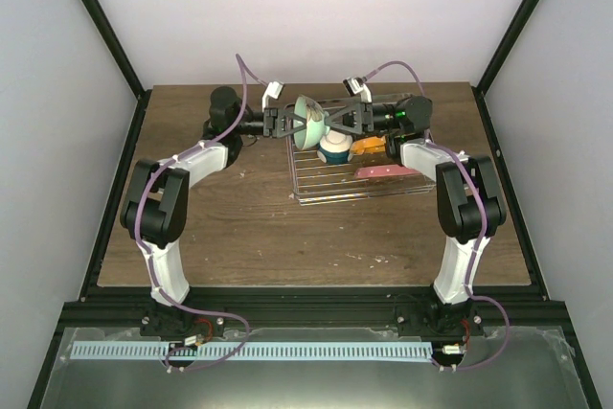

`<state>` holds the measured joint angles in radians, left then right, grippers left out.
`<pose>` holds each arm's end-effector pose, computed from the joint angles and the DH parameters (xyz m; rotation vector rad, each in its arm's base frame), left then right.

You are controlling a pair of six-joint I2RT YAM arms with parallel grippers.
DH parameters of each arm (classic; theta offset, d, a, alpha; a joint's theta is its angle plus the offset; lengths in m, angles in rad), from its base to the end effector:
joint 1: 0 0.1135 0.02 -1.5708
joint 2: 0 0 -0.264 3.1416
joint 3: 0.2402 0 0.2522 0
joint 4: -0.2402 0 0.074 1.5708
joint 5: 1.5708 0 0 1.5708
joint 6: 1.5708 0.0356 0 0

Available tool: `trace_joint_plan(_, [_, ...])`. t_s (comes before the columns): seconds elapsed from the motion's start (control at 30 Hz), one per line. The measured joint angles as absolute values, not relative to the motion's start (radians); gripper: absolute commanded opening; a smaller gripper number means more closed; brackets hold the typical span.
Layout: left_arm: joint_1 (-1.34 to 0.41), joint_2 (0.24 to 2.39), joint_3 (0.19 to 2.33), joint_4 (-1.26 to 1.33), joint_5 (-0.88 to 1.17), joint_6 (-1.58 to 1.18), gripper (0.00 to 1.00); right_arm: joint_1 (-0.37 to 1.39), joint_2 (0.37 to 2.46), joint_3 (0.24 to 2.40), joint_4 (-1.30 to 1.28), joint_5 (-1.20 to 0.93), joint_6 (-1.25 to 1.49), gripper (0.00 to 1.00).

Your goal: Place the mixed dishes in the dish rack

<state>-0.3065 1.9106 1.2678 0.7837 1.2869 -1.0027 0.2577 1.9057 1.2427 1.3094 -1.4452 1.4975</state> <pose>0.3931 -0.1603 0.2754 0.6760 1.7725 -1.8608 0.3772 0.1359 0.3066 -0.8027 1.7203 1.9681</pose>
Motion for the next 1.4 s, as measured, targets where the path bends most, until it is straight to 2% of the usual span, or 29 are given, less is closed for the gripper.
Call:
trace_joint_plan(0.33, [-0.307, 1.911, 1.283, 0.759, 1.296, -0.977, 0.0, 0.258, 1.907, 1.243, 1.309, -1.457, 1.494, 0.74])
trace_joint_plan(0.53, [-0.305, 1.935, 1.308, 0.797, 1.308, -1.012, 0.0, 0.257, 1.907, 1.243, 1.308, -1.449, 1.493, 0.65])
trace_joint_plan(0.73, [-0.302, 1.951, 1.321, 0.844, 1.33, -1.048, 0.0, 0.257, 1.908, 1.244, 1.311, -1.449, 1.485, 0.65])
trace_joint_plan(1.13, [-0.293, 1.998, 1.326, 0.924, 1.345, -1.097, 0.0, 0.257, 1.954, 1.262, 1.326, -1.449, 1.482, 0.53])
trace_joint_plan(1.4, [-0.284, 2.038, 1.326, 1.01, 1.332, -1.143, 0.0, 0.257, 1.991, 1.304, 1.285, -1.459, 1.449, 0.49])
